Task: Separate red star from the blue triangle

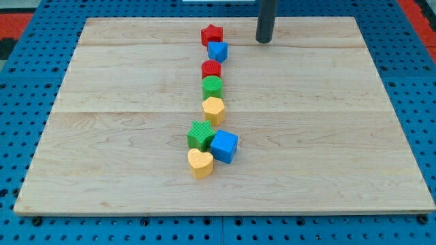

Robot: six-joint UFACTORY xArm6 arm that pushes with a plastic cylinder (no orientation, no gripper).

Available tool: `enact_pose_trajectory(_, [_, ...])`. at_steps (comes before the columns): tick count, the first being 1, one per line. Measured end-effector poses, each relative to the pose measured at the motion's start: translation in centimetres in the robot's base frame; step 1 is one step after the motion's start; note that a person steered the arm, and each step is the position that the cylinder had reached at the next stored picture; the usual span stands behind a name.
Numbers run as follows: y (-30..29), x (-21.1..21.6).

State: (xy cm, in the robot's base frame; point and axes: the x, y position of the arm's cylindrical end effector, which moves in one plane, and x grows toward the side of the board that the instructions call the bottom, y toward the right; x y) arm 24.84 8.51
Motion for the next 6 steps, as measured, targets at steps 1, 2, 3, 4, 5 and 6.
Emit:
enact_pose_trajectory(1, [2.1, -1.6])
enact_pose_trajectory(2, [4.5, -2.3])
enact_pose_trajectory(3, [0.9, -2.4])
enact_pose_trajectory(4, [-4.4, -2.0])
enact_pose_trajectory(5, [-7.0, 2.2])
enact_pose_trajectory(6, [-12.6, 2.3])
